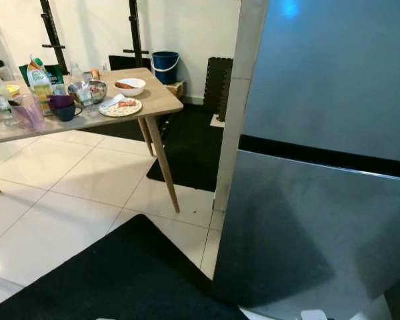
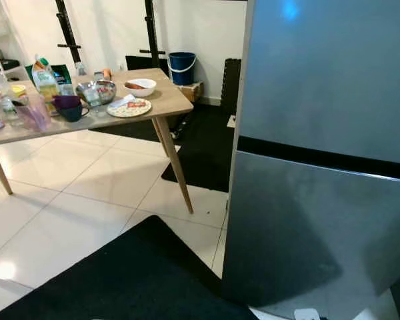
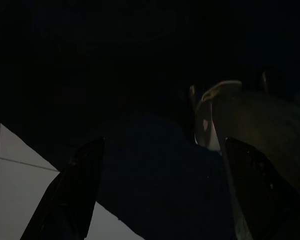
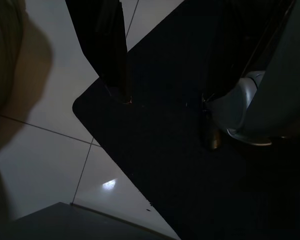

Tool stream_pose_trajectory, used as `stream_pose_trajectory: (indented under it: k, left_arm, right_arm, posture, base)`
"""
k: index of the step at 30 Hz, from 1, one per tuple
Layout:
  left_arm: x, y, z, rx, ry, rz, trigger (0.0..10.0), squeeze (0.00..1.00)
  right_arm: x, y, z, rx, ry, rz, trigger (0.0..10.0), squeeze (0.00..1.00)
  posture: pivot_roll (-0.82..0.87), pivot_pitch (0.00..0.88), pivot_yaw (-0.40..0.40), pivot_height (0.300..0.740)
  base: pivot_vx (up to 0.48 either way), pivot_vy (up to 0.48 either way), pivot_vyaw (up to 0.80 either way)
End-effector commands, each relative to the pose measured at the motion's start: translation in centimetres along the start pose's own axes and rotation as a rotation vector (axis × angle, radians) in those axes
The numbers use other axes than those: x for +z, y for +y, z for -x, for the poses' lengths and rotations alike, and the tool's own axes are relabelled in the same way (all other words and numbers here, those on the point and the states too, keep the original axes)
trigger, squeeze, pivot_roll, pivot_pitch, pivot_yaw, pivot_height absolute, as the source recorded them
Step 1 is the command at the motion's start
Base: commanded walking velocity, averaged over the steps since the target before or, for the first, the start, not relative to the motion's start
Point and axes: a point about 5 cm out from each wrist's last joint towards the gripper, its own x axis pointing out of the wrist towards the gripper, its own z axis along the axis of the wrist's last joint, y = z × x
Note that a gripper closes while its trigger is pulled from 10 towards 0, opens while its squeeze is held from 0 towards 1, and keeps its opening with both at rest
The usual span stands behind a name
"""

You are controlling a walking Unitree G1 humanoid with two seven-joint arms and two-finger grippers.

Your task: Restocking fridge

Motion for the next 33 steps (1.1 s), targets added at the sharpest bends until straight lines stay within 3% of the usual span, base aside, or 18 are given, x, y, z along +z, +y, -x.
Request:
stream_pose_trajectory:
  k: [1,9,18,27,33]
  left_arm:
    - [-0.7,-0.9,0.0,-0.019,0.014,-0.017,10.0,0.00]
    - [-2.6,-1.5,0.2,-0.045,0.068,-0.004,10.0,0.00]
    - [-2.2,-0.4,0.3,-0.019,0.052,0.007,10.0,0.00]
    - [-0.5,0.2,0.1,0.000,0.010,0.005,10.0,0.00]
    - [0.5,0.0,-0.1,-0.004,-0.011,0.002,10.0,0.00]
  right_arm:
    - [0.0,0.0,0.0,-0.002,-0.003,0.023,10.0,0.00]
    - [-0.6,-0.1,0.1,-0.018,0.020,0.044,10.0,0.00]
    - [0.1,-0.5,0.0,-0.031,0.017,0.074,10.0,0.00]
    - [-0.4,1.4,-0.1,0.012,0.030,0.095,10.0,0.00]
    - [-0.6,1.2,-0.1,0.007,0.045,0.102,10.0,0.00]
  posture:
    - [-0.06,0.026,-0.025,0.740]
    - [-0.05,0.024,-0.041,0.740]
    - [-0.03,0.011,-0.032,0.740]
    - [-0.02,0.014,-0.008,0.740]
    - [0.00,0.000,-0.008,0.740]
  base:
    - [0.000,0.000,0.00]
    - [0.000,0.000,0.00]
    - [0.000,0.000,0.00]
    - [0.000,0.000,0.00]
    - [0.000,0.000,0.00]
